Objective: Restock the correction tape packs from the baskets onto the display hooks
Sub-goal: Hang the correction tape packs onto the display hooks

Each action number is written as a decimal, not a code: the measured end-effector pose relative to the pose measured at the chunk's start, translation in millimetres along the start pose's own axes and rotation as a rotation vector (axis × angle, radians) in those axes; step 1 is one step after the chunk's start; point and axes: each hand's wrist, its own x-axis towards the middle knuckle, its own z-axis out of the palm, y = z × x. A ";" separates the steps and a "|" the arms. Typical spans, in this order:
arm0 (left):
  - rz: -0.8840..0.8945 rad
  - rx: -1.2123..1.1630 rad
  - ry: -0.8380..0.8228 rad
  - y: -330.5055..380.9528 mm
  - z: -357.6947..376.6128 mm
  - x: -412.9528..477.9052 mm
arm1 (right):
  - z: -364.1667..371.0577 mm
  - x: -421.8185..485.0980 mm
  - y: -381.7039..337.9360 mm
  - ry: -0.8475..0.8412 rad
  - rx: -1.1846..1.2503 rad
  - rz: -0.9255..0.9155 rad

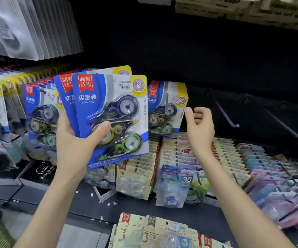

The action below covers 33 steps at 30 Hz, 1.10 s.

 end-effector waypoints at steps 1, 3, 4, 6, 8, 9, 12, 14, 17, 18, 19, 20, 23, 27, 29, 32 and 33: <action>-0.020 -0.027 -0.023 0.8 -1.3 0.1 | -7.8 -15.4 -11.3 -0.030 0.076 -0.066; -0.057 -0.055 -0.096 2.0 -3.4 -0.6 | -17.6 -43.3 -34.5 -0.216 0.161 -0.108; -0.073 -0.056 -0.143 1.7 -4.0 -1.7 | -19.3 -53.6 -44.9 -0.332 0.175 -0.096; -0.107 -0.048 -0.216 -2.0 -3.6 -5.8 | -17.1 -65.9 -58.0 -0.489 0.206 -0.066; -0.137 -0.060 -0.228 -6.4 -0.9 -10.9 | -13.2 -72.1 -61.7 -0.524 0.247 -0.066; -0.156 -0.069 -0.216 -8.0 0.1 -12.4 | -12.0 -73.6 -61.1 -0.517 0.267 -0.065; -0.229 -0.097 -0.188 -11.5 -3.1 -13.5 | -12.4 -76.2 -50.8 -0.508 0.379 0.005; -0.248 -0.083 -0.200 -12.3 -6.5 -15.1 | -15.0 -77.6 -42.0 -0.503 0.434 0.069; -0.229 -0.075 -0.193 -13.3 -7.6 -18.9 | -25.6 -78.4 -28.7 -0.457 0.456 0.116; -0.219 -0.065 -0.170 -13.0 -9.0 -18.4 | -31.0 -76.9 -24.3 -0.426 0.486 0.132; -0.207 -0.052 -0.143 -13.2 -12.1 -16.6 | -37.2 -75.0 -20.0 -0.402 0.504 0.138; -0.189 -0.040 -0.113 -13.2 -15.8 -14.2 | -43.0 -72.6 -15.6 -0.387 0.495 0.129; -0.120 -0.012 0.010 -12.8 -27.4 -7.0 | -53.4 -67.1 -6.5 -0.398 0.367 0.059; -0.052 0.017 0.096 -14.5 -31.9 -2.9 | -52.9 -65.5 -9.8 -0.391 0.295 -0.060; -0.044 0.024 0.108 -16.0 -31.7 -2.3 | -50.0 -62.0 -14.1 -0.346 0.260 -0.119; -0.035 0.058 0.107 -16.1 -30.1 -3.5 | -43.6 -56.0 -15.5 -0.305 0.197 -0.145; -0.032 0.064 0.106 -16.1 -29.9 -3.8 | -41.6 -55.0 -14.4 -0.299 0.176 -0.152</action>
